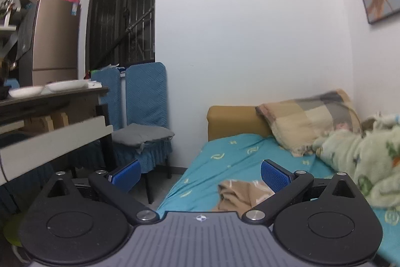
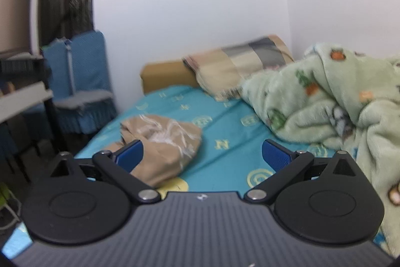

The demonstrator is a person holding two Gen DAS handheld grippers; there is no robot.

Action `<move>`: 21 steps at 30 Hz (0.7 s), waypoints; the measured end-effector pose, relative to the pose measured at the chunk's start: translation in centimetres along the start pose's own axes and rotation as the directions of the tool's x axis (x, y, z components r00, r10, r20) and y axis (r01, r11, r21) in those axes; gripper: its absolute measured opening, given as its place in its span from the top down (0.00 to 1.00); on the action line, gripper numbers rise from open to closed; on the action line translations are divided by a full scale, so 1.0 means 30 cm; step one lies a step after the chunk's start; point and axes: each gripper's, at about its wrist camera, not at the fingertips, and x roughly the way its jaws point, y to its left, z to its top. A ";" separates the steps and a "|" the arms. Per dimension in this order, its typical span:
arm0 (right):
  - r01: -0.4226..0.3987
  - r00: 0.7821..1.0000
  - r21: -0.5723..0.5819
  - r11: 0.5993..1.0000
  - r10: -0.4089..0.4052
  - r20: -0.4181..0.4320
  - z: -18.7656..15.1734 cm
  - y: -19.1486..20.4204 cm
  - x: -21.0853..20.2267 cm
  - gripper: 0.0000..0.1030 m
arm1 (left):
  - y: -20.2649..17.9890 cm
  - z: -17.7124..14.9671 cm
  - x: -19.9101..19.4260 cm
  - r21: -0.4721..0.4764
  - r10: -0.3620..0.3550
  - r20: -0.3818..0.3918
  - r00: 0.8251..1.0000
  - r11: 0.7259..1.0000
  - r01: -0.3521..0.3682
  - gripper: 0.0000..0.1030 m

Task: Fold clothes
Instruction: 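Grasp the tan T-shirt with the right tool while the left tool approaches it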

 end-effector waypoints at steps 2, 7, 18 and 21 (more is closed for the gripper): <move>-0.006 0.998 0.020 1.000 0.007 -0.059 -0.020 0.018 0.068 0.00 | 0.035 -0.007 0.061 -0.052 -0.026 -0.048 0.999 0.998 0.024 0.00; -0.103 0.973 0.014 0.995 0.103 -0.205 -0.079 0.120 0.271 0.36 | 0.183 -0.107 0.208 -0.185 -0.133 -0.136 0.982 0.977 0.107 0.00; -0.106 0.948 -0.064 0.992 0.082 -0.307 -0.198 0.362 0.668 0.42 | 0.402 -0.251 0.381 -0.326 -0.176 -0.197 0.964 0.940 0.105 0.00; -0.047 0.971 -0.067 0.997 0.030 -0.236 -0.147 0.329 0.637 0.81 | 0.433 -0.258 0.395 -0.331 -0.140 -0.210 0.968 0.941 0.065 0.01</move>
